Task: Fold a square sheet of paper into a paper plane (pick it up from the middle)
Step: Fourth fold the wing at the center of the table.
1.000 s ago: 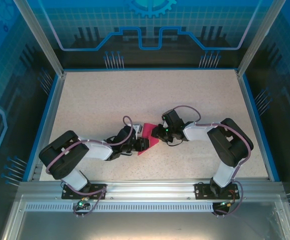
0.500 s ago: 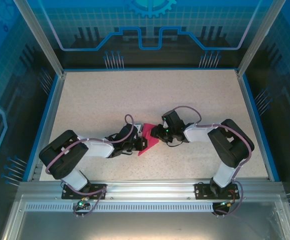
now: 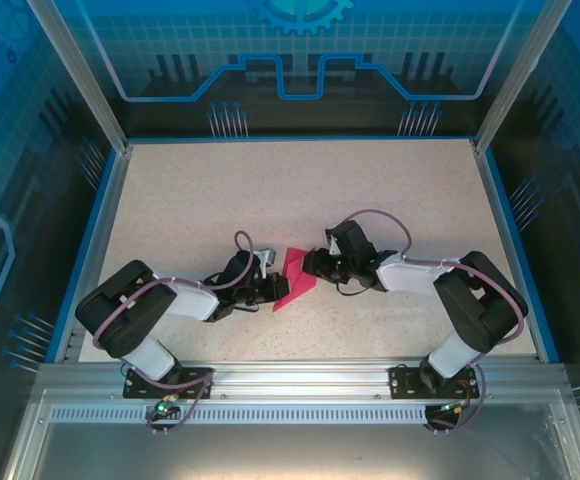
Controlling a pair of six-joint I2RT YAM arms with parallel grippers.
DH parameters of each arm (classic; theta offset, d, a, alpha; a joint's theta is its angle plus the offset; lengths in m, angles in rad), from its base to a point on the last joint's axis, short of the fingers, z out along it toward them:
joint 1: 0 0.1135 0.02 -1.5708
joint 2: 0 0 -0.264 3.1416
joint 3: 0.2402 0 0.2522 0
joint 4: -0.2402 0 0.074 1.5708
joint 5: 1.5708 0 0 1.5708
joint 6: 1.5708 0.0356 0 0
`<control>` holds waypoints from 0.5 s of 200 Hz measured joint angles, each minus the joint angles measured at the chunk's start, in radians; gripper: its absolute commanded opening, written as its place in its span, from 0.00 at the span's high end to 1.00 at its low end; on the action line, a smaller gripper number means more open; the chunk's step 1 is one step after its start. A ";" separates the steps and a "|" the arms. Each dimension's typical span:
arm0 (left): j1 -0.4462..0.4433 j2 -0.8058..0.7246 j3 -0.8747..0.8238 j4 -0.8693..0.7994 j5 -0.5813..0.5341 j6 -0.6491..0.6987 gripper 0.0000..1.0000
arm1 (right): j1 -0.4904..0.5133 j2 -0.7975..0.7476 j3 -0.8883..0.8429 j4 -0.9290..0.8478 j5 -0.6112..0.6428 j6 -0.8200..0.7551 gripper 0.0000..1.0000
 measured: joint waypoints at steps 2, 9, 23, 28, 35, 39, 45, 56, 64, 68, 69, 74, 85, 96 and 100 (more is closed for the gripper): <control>0.002 0.000 -0.003 0.006 0.002 -0.002 0.97 | 0.002 0.000 0.000 0.000 0.000 0.000 0.65; 0.007 0.000 -0.012 0.029 0.011 -0.016 0.97 | 0.008 0.004 0.002 0.000 0.000 -0.002 0.65; 0.017 0.000 -0.026 0.067 0.027 -0.040 0.97 | 0.019 0.015 0.004 0.003 -0.001 -0.002 0.65; 0.019 0.000 -0.031 0.079 0.031 -0.049 0.97 | 0.021 0.019 0.006 0.003 -0.002 -0.002 0.65; 0.023 0.000 -0.034 0.090 0.035 -0.057 0.97 | 0.022 0.029 0.008 0.005 -0.004 -0.002 0.65; 0.025 0.000 -0.036 0.096 0.037 -0.063 0.97 | 0.023 0.035 0.010 0.005 -0.005 -0.002 0.65; 0.026 0.000 -0.037 0.101 0.038 -0.072 0.97 | 0.024 0.044 0.013 0.006 -0.005 -0.002 0.65; 0.028 0.000 -0.039 0.111 0.042 -0.081 0.97 | 0.024 0.061 0.019 0.009 -0.009 -0.002 0.65; 0.030 0.000 -0.040 0.119 0.045 -0.092 0.98 | 0.024 0.075 0.025 0.012 -0.013 0.002 0.65; 0.031 0.000 -0.040 0.121 0.046 -0.097 0.97 | 0.024 0.082 0.028 0.014 -0.016 0.002 0.65; 0.032 0.000 -0.041 0.122 0.046 -0.098 0.97 | 0.024 0.083 0.028 0.014 -0.016 0.002 0.65; 0.034 0.000 -0.042 0.124 0.047 -0.103 0.97 | 0.024 0.089 0.030 0.018 -0.018 0.002 0.65; 0.039 0.000 -0.042 0.124 0.050 -0.112 0.97 | 0.024 0.097 0.031 0.027 -0.021 0.002 0.65; 0.042 0.000 -0.042 0.124 0.051 -0.123 0.97 | 0.024 0.105 0.036 0.029 -0.023 0.003 0.65; 0.044 0.000 -0.042 0.124 0.052 -0.127 0.98 | 0.024 0.107 0.039 0.031 -0.024 0.004 0.65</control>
